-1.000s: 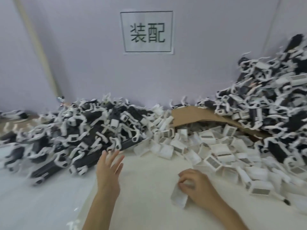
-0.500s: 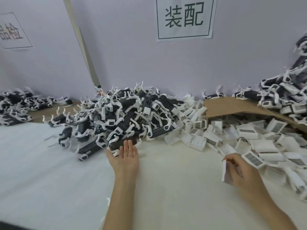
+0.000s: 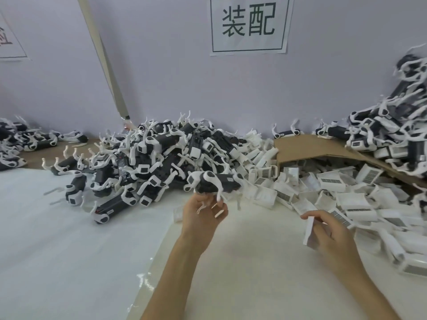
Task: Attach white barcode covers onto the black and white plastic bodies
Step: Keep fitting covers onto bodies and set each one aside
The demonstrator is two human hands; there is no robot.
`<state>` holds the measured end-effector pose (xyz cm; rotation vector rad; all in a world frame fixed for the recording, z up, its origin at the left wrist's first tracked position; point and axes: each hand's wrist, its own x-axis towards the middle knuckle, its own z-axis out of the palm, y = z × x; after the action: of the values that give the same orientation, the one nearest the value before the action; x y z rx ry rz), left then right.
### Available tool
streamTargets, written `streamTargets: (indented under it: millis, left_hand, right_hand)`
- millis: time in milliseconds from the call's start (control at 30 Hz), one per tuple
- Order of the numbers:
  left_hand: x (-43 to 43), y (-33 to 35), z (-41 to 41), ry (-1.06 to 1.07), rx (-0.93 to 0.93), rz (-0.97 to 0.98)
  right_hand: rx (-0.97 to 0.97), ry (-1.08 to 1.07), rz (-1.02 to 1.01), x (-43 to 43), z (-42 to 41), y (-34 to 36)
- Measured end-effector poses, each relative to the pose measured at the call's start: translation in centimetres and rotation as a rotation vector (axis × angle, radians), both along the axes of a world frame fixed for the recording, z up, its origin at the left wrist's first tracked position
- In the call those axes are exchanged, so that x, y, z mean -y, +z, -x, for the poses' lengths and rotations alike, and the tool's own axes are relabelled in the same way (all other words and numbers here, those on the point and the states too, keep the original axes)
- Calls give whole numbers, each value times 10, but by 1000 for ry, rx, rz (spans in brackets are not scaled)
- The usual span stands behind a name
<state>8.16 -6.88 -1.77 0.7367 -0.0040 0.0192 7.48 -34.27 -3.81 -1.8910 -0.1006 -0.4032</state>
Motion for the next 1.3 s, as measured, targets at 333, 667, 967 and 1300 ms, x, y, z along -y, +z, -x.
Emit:
streamTargets:
  millis: [333,667,967,1300]
  left_hand:
    - [35,-6,11,-403,59,-4]
    - [50,-9,14,-581,10,113]
    - [58,-11,11,-367,167,-379]
    - [67,-16,15,-191,70,-694]
  right_hand:
    - [-186,304,-447,6,6,13]
    - [-290,629,-220,0,15,18]
    - [-397,522,-314,-6,16,16]
    - [-350,628,-150,-10,15,4]
